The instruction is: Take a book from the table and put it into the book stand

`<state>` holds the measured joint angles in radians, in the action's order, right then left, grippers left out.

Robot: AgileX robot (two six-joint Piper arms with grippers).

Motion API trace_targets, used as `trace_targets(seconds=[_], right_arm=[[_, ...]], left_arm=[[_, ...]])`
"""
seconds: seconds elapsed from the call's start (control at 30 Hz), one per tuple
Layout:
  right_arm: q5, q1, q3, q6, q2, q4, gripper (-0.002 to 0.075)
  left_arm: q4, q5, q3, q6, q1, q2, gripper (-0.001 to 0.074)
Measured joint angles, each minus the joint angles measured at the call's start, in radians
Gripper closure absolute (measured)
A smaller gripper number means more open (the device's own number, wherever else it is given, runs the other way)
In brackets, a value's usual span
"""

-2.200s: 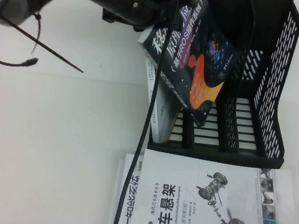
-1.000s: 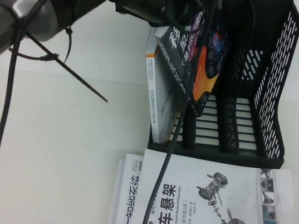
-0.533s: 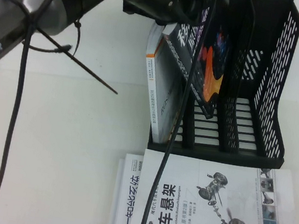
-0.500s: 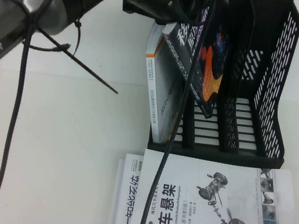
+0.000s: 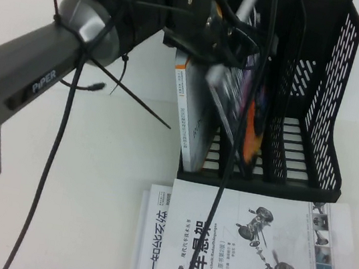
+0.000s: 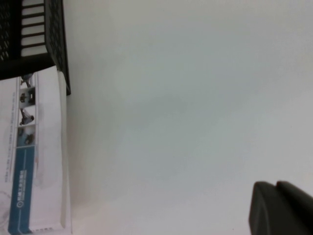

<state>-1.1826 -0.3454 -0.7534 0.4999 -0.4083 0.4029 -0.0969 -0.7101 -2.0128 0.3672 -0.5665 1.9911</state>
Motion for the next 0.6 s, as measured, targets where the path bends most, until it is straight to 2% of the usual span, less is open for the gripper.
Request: trace_targets(seconds=[0.13,0.23,0.3,0.37,0.47,0.5,0.6], right_arm=[[0.002,0.0,0.0,0.0,0.0,0.0,0.0729],[0.002,0.0,0.0,0.0,0.0,0.0,0.0729],[0.002,0.0,0.0,-0.002,0.0,0.0,0.0729],[0.007,0.0,0.0,-0.037,0.0,-0.009,0.0729],[0.056,0.0,0.002,-0.161,0.0,-0.089,0.0729],[0.091,0.0,0.008,-0.194,0.0,-0.137,0.0729],[0.214,0.0,0.057,-0.291,0.0,-0.306,0.0729]], left_arm=[[-0.006,0.049,-0.005,-0.023,0.0,-0.001,0.0393],[0.014,0.064,-0.018,-0.042,0.0,-0.012,0.0365],[0.063,0.054,-0.029,-0.05,0.0,-0.032,0.0396],[0.144,0.026,-0.04,-0.052,0.0,-0.063,0.047],[0.275,-0.042,-0.048,-0.047,0.0,-0.127,0.0638],[0.319,-0.064,-0.049,-0.033,0.0,-0.15,0.0672],[0.422,-0.092,-0.029,0.025,0.0,-0.215,0.0717]])
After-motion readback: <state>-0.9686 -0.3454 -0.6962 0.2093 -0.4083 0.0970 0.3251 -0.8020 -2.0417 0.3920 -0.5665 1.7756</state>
